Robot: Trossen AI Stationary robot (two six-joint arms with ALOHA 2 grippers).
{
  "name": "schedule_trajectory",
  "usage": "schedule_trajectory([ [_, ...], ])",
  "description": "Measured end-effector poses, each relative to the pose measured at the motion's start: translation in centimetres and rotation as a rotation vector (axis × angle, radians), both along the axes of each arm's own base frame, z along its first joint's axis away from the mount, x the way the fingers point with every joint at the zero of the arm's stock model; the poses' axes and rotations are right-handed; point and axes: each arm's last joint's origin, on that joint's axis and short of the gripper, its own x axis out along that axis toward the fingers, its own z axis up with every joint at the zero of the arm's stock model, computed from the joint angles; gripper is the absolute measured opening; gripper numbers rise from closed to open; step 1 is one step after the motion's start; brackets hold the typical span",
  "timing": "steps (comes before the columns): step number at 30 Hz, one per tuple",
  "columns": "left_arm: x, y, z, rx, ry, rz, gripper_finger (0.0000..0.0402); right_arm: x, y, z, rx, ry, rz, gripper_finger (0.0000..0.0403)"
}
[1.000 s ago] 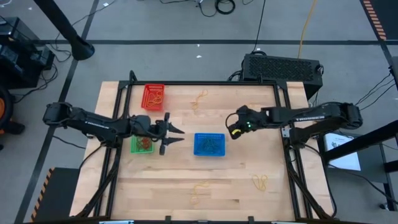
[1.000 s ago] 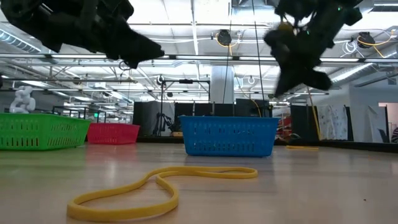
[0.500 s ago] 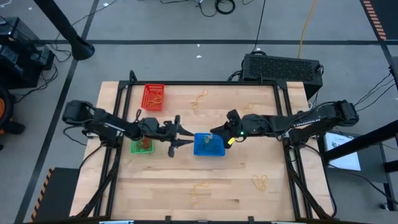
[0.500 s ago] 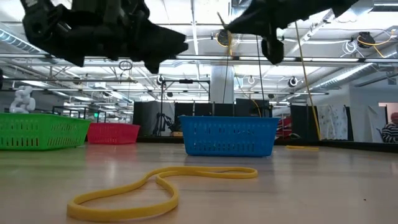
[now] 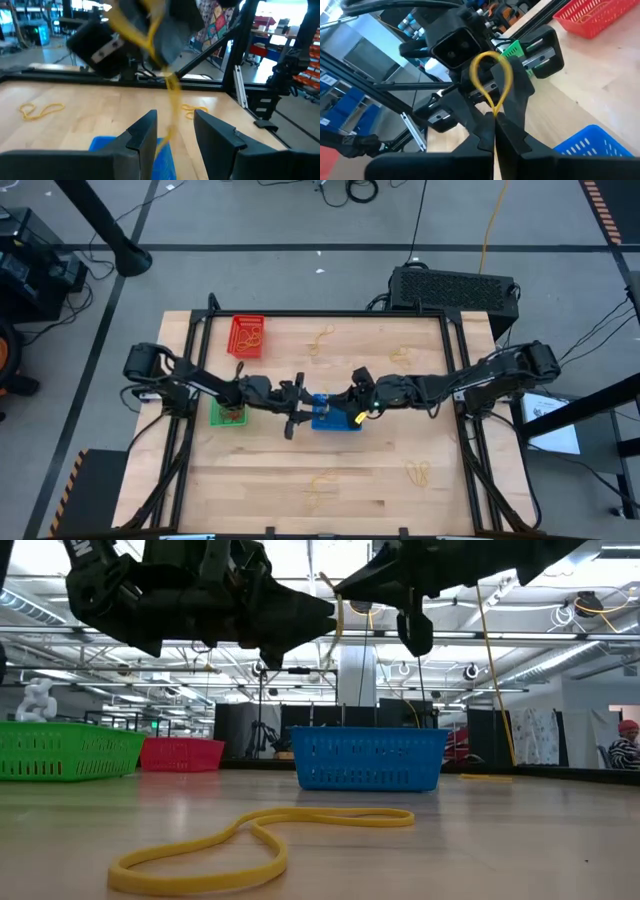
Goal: Sort rubber bands into baskets
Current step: Put the yellow rubber band into the red bin
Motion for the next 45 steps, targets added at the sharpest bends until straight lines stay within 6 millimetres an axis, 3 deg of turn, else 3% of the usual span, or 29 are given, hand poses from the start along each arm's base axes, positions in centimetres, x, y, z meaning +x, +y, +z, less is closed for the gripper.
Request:
schedule_trajectory([
  [24,0.4,-0.3,0.3,0.037,-0.014,0.021,0.0134,1.2,0.2,0.7,-0.034,0.007,0.015,0.0000],
  [27,0.4,-0.3,0.3,0.037,-0.014,0.020,0.0112,1.2,0.2,0.7,-0.045,0.010,0.018,0.0000],
  [34,0.4,-0.3,0.3,0.038,-0.013,0.012,0.0013,1.1,0.2,0.6,-0.081,0.021,0.028,0.0000],
  [40,0.4,-0.3,0.2,0.039,0.003,0.003,0.0008,1.1,0.2,0.6,-0.179,0.024,0.055,0.0005],
  [45,-0.4,0.3,1.3,0.062,0.057,0.018,0.0005,1.1,0.2,0.6,-0.258,0.027,0.075,0.0042],
])
